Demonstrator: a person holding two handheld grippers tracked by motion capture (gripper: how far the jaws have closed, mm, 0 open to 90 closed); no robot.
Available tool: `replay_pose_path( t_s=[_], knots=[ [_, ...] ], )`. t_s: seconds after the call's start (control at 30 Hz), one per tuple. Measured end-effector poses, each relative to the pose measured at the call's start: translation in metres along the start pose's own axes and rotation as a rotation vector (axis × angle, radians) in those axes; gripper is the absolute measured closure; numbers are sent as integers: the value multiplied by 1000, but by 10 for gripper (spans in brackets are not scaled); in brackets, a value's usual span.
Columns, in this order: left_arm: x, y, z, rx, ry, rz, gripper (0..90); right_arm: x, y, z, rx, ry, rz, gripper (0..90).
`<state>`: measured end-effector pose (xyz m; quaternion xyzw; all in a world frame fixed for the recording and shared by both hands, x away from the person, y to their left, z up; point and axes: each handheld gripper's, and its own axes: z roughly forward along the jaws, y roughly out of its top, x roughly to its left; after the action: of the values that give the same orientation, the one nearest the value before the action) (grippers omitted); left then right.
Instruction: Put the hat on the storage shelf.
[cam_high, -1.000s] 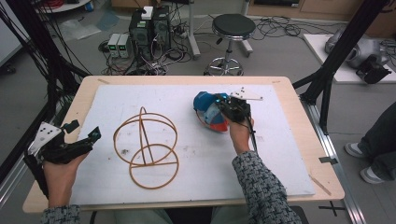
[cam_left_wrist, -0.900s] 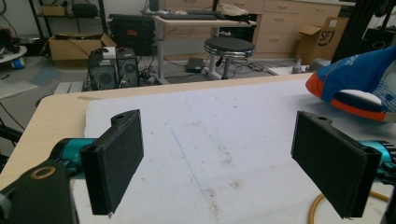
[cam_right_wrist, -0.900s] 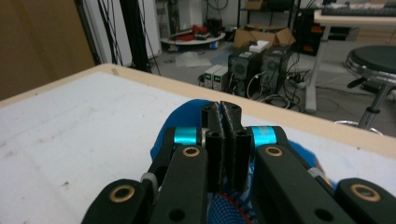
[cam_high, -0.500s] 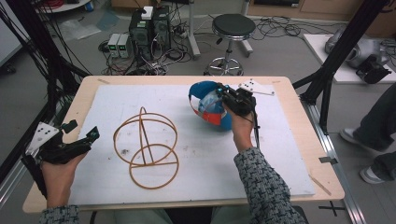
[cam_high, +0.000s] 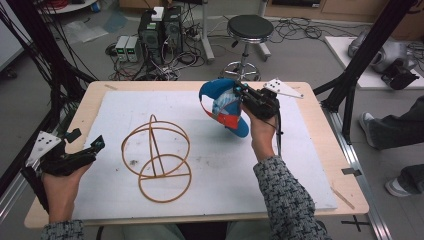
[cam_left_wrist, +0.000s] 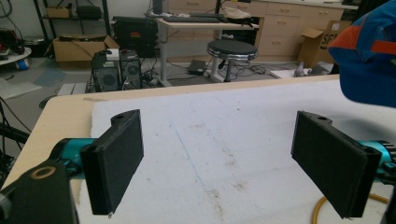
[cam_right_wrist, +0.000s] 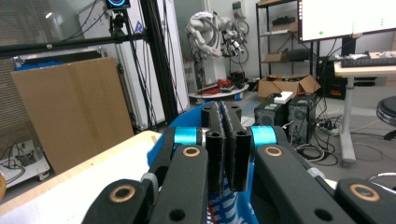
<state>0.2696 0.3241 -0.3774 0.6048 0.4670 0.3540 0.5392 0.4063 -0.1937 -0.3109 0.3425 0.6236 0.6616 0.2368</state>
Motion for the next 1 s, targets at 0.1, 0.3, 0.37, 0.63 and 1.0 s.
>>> replay_pose_path(
  t_s=[0.1,0.3,0.37,0.63,1.0],
  knots=[
    [1,0,-1,2,7,4,171,0,4,-3,-20,14,21,886],
    [1,1,-2,1,10,5,171,2,17,-9,-48,22,6,886],
    [1,1,-2,-3,9,4,171,7,25,-10,-61,35,-13,886],
    [2,2,-3,-5,11,4,171,18,39,-12,-86,76,-9,886],
    [4,2,-5,-8,18,0,171,30,55,-17,-109,112,-22,886]
  ],
)
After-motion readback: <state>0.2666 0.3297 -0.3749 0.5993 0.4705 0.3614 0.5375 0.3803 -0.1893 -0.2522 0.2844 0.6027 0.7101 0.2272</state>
